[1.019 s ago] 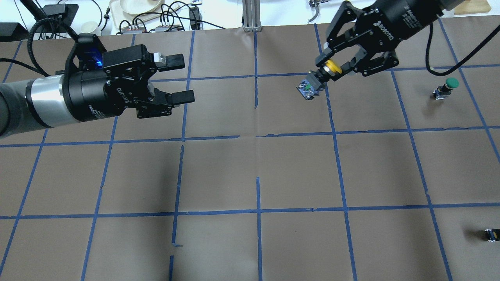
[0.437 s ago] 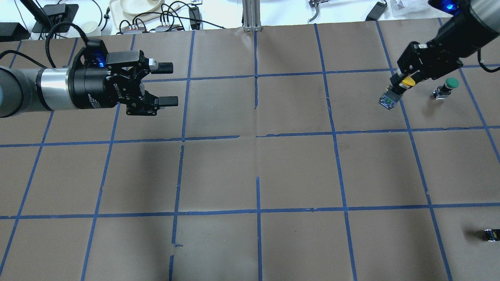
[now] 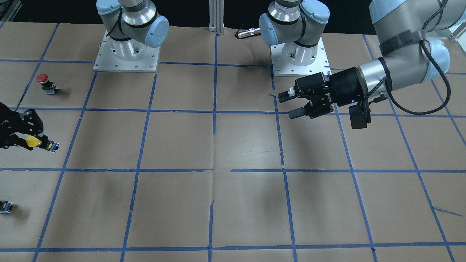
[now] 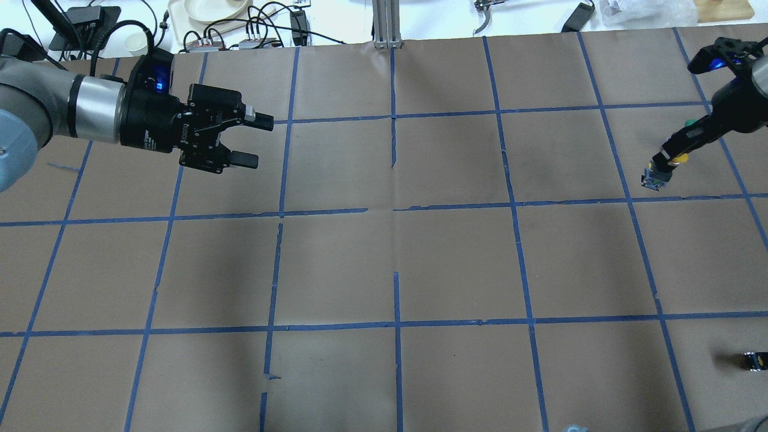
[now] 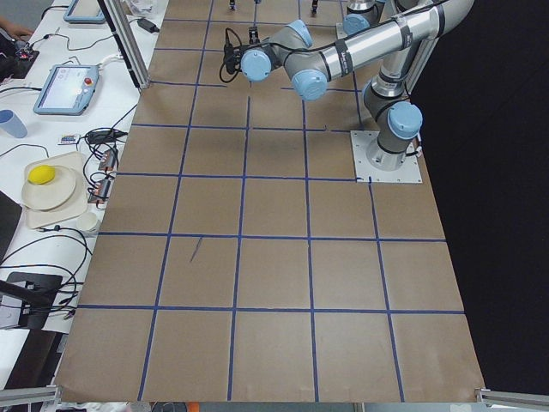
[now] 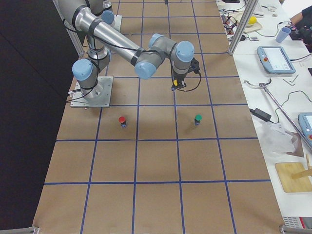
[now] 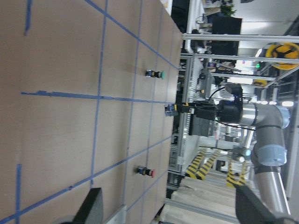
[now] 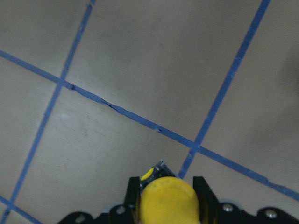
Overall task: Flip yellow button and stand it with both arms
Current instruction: 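Carry the yellow button with the right gripper and lower it upright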
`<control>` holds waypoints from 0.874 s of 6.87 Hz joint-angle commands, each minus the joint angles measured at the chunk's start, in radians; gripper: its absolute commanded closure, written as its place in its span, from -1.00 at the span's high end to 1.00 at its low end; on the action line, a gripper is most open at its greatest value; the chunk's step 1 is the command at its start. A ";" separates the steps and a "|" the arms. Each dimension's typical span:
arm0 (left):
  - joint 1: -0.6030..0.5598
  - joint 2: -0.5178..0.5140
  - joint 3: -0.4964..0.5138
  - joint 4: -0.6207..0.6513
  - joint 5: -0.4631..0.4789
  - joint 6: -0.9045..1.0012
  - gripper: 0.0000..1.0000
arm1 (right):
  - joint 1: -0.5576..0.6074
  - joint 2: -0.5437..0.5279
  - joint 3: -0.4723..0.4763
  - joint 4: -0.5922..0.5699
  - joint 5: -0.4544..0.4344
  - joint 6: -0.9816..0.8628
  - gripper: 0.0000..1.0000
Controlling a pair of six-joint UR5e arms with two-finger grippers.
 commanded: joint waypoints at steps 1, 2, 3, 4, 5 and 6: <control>-0.102 -0.022 0.092 0.129 0.342 -0.065 1.00 | -0.124 0.065 0.126 -0.233 -0.008 -0.293 -0.51; -0.156 -0.021 0.120 0.129 0.464 -0.067 1.00 | -0.208 0.079 0.192 -0.280 -0.006 -0.383 -0.51; -0.193 -0.013 0.134 0.132 0.635 -0.067 1.00 | -0.249 0.074 0.228 -0.320 -0.009 -0.447 -0.51; -0.202 -0.002 0.154 0.132 0.763 -0.067 1.00 | -0.266 0.074 0.228 -0.314 -0.020 -0.507 -0.51; -0.212 0.004 0.183 0.125 0.789 -0.077 1.00 | -0.269 0.071 0.227 -0.308 -0.035 -0.512 -0.51; -0.213 0.002 0.207 0.118 0.783 -0.167 1.00 | -0.269 0.050 0.228 -0.302 -0.058 -0.519 -0.52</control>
